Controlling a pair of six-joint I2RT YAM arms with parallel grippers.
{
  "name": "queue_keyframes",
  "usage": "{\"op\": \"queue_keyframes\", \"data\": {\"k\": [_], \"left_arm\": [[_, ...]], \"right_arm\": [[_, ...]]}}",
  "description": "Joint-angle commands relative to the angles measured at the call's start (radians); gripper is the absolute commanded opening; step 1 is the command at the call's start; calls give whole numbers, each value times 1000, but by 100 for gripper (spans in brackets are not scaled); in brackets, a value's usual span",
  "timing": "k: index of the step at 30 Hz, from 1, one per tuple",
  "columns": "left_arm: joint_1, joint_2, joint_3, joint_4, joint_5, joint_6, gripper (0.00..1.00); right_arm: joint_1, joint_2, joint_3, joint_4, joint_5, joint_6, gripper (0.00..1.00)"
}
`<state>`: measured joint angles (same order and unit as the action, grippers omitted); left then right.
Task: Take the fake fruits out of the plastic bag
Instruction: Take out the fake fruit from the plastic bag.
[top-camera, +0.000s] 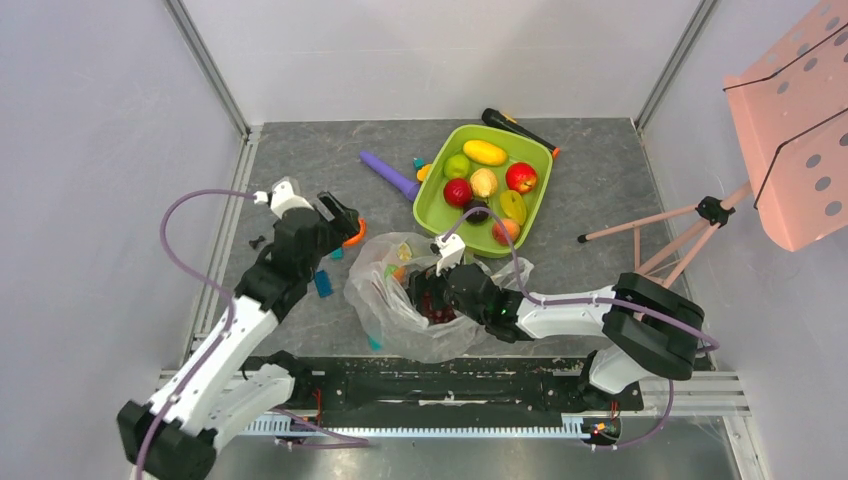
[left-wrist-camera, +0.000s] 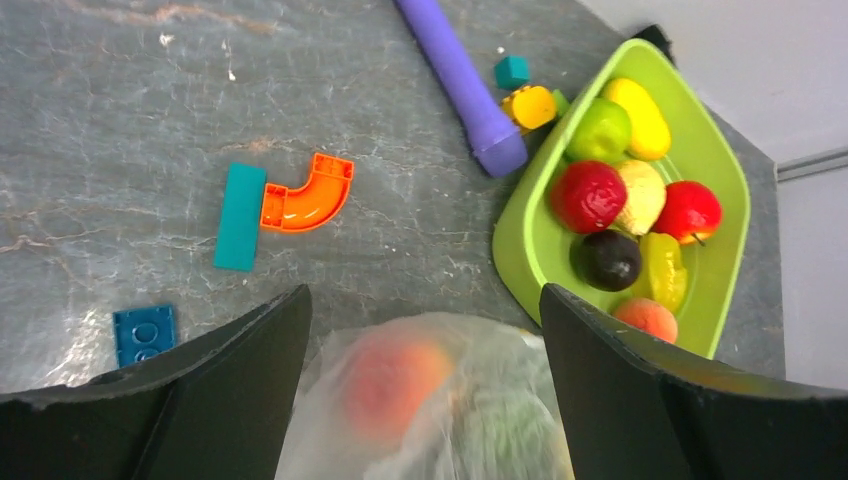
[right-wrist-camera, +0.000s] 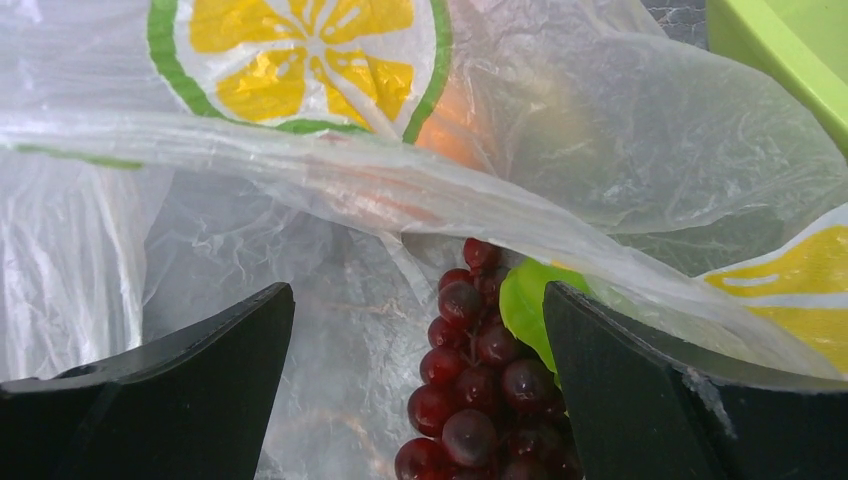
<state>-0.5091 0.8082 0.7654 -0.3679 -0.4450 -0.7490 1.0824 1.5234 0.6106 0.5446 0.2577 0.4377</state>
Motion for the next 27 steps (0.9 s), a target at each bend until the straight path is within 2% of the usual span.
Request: {"op": "queue_keyframes", "data": {"k": [1,8,21,24,27], "left_arm": [[163,168,2,163,360,-32,92],[186,397,-31,303,582,-58,90],[176,578,-77,317,535,-54,93],[163,604,-82,334,547,-53,84],[147,615,-89,347,560,-49,66]], "right_arm": [[0,-30,-8,48,-22,-4,98],[1,-19,10,50,-36,-40,98],[-7,11,46,44,-73,-67,98],[-7,13,48,46,-84,-85,98],[-7,22,56,45,-96,-104,98]]}}
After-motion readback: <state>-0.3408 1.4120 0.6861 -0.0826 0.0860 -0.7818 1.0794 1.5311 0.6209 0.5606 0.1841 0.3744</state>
